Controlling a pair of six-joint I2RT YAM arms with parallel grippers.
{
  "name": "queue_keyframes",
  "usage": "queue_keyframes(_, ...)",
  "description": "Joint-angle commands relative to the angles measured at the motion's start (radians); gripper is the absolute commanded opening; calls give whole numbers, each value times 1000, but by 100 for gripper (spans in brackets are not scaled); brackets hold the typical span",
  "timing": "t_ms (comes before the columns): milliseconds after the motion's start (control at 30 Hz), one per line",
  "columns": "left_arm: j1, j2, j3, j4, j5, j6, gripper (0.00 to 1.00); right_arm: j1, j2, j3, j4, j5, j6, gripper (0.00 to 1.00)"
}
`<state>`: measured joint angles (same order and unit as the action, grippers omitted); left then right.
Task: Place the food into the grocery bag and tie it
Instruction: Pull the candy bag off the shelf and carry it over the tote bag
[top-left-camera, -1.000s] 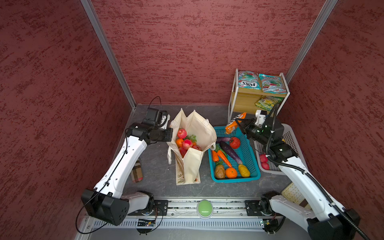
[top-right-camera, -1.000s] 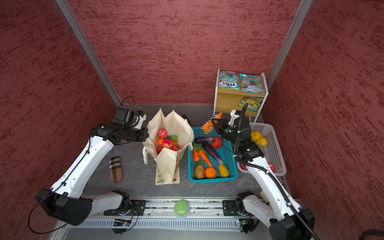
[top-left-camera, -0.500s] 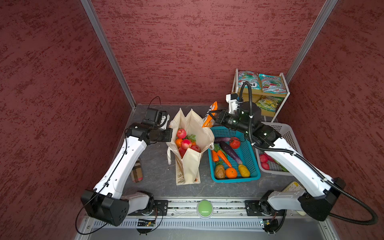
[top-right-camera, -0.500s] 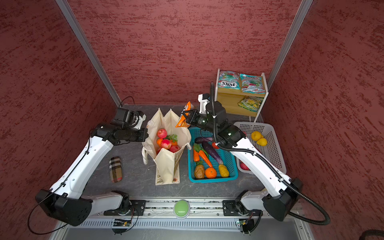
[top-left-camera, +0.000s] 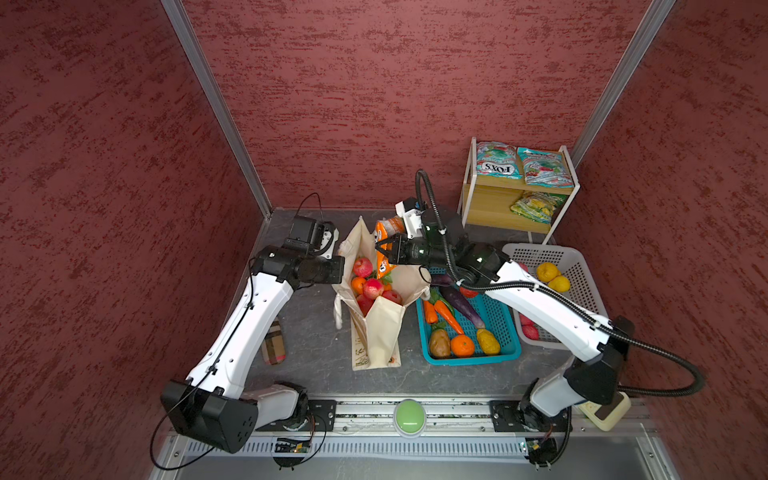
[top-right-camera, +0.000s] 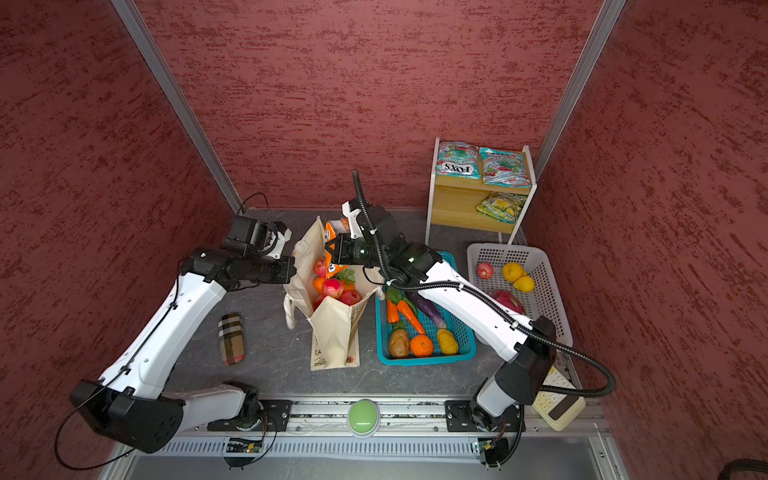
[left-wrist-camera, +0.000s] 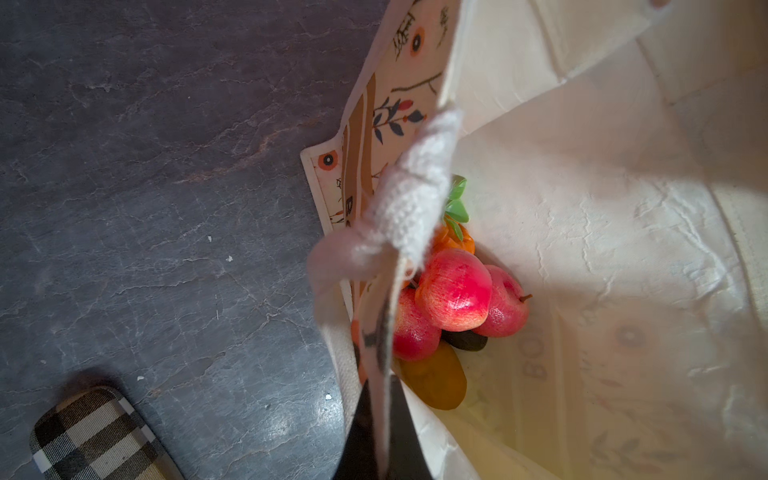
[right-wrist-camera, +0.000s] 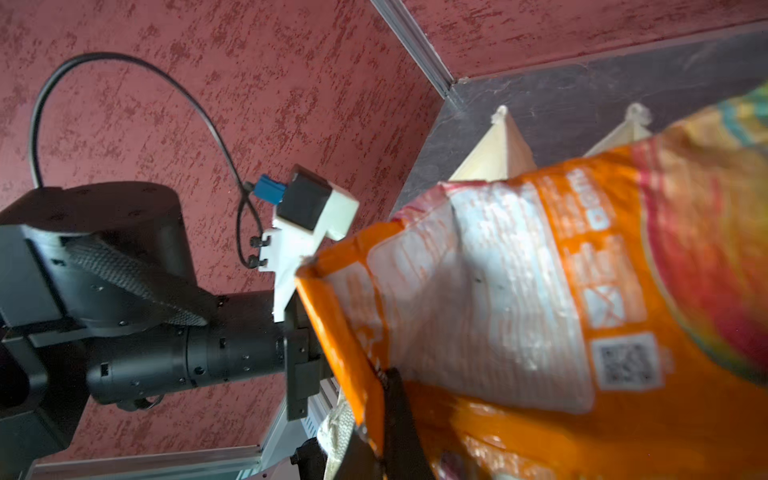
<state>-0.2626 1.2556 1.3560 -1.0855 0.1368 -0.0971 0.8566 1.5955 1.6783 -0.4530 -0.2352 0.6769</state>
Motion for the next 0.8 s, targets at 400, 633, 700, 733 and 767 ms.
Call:
queue_keyframes(400,2,-16,10,-1,3,2,0,52,57,174,-92,50,-123,0)
queue_keyframes(633,3,-11,7,6,5,2,0,52,89,320,-213,127,-211,0)
queue_keyframes(700,2,-10,6,3,5,2,0,52,106,360,-242,137,-224,0)
queue_keyframes(733,3,-11,6,3,4,2,0,52,112,372,-249,136,-229,0)
queue_keyframes(767,3,-12,5,3,3,3,0,52,114,376,-251,137,-231,0)
